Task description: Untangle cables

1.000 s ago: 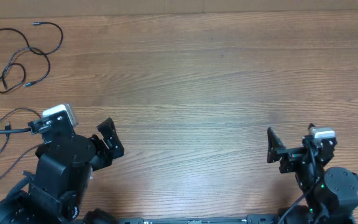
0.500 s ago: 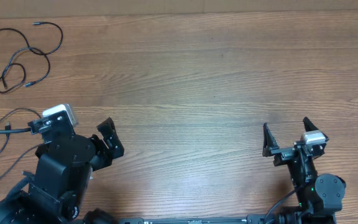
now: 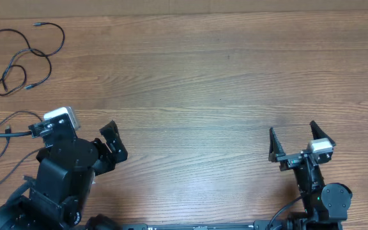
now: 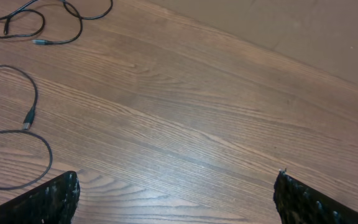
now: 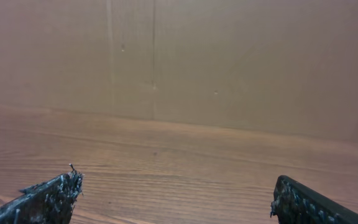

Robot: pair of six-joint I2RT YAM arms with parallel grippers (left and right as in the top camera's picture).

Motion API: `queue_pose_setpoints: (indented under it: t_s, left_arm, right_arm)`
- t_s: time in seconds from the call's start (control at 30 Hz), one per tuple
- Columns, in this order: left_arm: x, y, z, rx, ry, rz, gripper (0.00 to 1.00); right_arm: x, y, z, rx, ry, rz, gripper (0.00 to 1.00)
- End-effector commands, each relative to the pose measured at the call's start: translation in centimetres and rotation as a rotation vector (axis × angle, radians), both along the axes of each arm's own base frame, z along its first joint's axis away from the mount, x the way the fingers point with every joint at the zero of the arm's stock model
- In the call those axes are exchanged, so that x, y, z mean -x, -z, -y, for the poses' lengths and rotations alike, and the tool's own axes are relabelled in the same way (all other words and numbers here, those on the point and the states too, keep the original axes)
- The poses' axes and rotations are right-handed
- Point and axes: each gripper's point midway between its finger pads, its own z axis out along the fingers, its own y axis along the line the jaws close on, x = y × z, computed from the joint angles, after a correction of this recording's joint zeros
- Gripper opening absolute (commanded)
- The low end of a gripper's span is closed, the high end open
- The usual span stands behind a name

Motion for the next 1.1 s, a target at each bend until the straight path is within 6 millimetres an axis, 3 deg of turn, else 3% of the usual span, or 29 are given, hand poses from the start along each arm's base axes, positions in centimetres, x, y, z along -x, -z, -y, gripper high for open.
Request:
queue_pose_setpoints:
  t_s: [0.0,0.43,1.07]
  left_arm:
    - [0.0,-0.5,-0.3,0.006,-0.021,0.018,1.00]
    - [0.0,-0.5,-0.3,0.006,-0.021,0.018,1.00]
    - [0.0,-0.5,-0.3,0.006,-0.021,0.018,1.00]
  right_arm:
    - [-0.1,0.7,-0.2,0.001,-0.014,0.000,1.00]
    - [-0.5,2.8,-1.2,-0.002,-0.049,-0.010,1.00]
    - [-0.7,3.7,-0.1,-0.011,0.006,-0.051,1.00]
